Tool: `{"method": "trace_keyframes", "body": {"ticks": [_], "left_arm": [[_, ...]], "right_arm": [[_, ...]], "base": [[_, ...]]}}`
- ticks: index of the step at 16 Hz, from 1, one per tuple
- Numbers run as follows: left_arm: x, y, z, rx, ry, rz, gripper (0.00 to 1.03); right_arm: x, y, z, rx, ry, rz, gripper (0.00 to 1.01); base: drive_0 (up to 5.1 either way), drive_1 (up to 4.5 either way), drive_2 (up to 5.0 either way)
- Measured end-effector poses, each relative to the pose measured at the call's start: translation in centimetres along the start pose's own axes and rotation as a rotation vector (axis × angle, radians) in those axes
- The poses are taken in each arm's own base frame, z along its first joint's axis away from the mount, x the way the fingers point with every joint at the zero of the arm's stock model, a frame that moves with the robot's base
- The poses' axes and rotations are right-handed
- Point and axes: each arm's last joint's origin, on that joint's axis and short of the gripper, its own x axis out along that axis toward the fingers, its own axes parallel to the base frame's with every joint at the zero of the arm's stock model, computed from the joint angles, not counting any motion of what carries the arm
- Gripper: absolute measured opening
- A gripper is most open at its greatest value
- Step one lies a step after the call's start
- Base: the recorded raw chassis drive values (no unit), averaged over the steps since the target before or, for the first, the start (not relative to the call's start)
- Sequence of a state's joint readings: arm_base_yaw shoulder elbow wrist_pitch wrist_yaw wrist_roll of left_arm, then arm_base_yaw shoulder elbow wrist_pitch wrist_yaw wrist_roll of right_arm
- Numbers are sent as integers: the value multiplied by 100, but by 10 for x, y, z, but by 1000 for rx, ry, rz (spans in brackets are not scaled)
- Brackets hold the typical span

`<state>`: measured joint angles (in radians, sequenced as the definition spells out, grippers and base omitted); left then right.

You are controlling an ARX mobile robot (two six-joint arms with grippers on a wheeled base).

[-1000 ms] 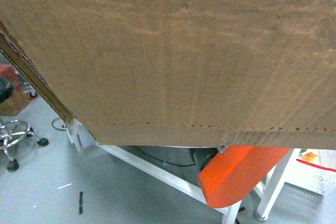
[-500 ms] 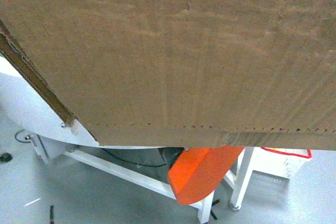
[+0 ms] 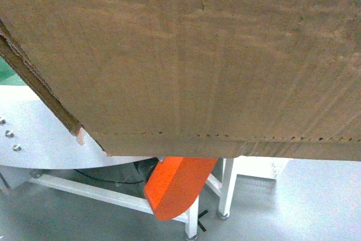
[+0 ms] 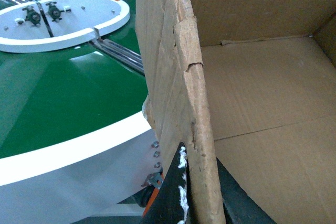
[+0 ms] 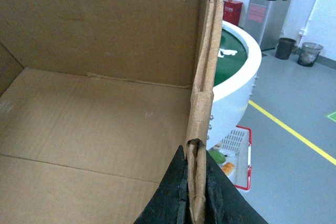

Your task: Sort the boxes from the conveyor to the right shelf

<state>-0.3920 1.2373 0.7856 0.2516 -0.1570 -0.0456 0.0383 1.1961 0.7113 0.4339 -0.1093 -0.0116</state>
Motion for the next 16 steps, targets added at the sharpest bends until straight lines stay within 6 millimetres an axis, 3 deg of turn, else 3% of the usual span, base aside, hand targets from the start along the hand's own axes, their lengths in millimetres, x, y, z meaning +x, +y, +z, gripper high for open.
{"method": "trace_keyframes", "body": {"ticks": [16], "left_arm": [[0,0,0,0,0,0,3]], "right_arm": [[0,0,0,0,0,0,4]], "base": [[-173,-173,-173]]}}
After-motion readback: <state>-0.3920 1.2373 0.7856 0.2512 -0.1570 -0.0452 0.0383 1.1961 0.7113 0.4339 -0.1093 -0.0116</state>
